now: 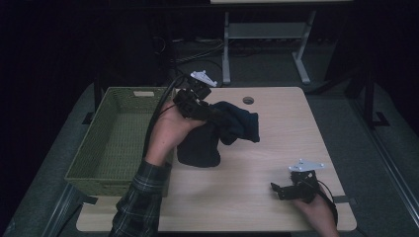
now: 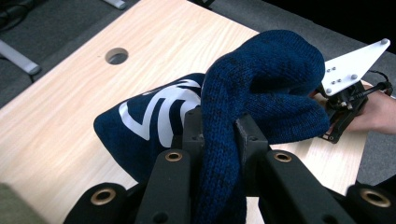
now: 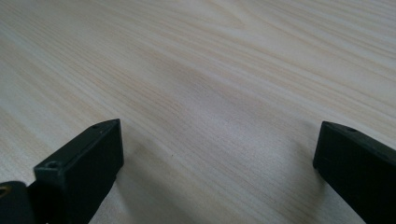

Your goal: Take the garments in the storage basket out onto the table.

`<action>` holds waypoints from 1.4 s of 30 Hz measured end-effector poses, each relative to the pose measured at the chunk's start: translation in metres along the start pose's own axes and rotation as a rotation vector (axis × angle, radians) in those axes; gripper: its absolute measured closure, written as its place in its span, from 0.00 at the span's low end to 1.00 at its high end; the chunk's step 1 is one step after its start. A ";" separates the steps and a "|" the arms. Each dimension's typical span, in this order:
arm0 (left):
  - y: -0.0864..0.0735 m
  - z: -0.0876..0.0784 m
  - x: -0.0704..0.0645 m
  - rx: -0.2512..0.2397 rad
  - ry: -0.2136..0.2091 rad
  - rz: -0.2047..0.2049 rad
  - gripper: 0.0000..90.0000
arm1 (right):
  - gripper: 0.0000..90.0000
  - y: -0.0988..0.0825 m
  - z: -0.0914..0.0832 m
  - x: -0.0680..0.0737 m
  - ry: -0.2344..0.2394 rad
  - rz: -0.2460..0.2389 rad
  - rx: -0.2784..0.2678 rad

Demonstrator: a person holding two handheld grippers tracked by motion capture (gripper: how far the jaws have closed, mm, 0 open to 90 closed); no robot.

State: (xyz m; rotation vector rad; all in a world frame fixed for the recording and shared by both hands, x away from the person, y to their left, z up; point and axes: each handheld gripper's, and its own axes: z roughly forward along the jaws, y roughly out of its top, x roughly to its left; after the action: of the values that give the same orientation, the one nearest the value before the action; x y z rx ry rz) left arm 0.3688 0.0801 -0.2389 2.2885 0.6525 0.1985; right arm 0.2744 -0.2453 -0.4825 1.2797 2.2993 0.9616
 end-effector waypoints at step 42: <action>-0.048 0.114 -0.004 0.060 -0.206 -0.102 0.86 | 0.02 0.000 0.000 0.000 0.004 -0.005 0.000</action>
State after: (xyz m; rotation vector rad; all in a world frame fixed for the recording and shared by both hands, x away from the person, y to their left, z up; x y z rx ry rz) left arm 0.3832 0.0372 -0.3539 2.2869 0.6729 -0.1055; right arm 0.2746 -0.2453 -0.4827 1.2727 2.3036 0.9636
